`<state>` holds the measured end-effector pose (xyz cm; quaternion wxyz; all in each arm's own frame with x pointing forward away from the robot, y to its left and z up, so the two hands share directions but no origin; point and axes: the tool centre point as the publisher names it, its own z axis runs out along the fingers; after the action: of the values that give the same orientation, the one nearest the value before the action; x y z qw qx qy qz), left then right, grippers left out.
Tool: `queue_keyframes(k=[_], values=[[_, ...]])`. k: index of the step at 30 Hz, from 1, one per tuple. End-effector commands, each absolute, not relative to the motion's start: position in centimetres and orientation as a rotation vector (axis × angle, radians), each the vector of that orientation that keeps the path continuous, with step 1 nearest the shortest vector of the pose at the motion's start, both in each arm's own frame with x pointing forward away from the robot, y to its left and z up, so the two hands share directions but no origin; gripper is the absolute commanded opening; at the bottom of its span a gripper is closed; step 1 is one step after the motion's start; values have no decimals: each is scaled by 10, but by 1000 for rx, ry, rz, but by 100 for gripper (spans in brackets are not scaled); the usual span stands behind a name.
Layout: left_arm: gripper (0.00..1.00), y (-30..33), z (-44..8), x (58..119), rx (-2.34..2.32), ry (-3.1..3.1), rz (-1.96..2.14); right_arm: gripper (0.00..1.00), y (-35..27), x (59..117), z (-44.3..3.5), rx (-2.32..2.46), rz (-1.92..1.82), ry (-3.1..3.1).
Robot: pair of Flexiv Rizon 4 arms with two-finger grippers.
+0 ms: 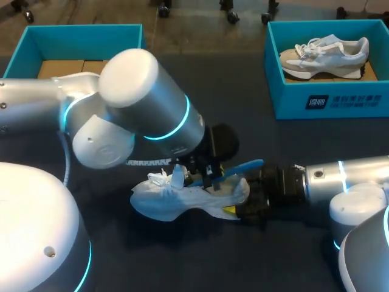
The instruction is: Take the shoe out of the shoebox, open the shoe tongue, remove and reinsert the insole, then place the shoe into the shoebox
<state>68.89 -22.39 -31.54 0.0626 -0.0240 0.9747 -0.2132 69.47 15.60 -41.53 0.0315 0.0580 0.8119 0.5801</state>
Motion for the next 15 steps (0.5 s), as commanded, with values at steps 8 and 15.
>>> queue_keyframes(k=[8,15], values=[[36,-215,-309,679,47,2956,-685,0,158,694,-416,178,1780,2505],[41,-217,-295,675,63,2919,-735,0,158,694,-416,178,1780,2505]])
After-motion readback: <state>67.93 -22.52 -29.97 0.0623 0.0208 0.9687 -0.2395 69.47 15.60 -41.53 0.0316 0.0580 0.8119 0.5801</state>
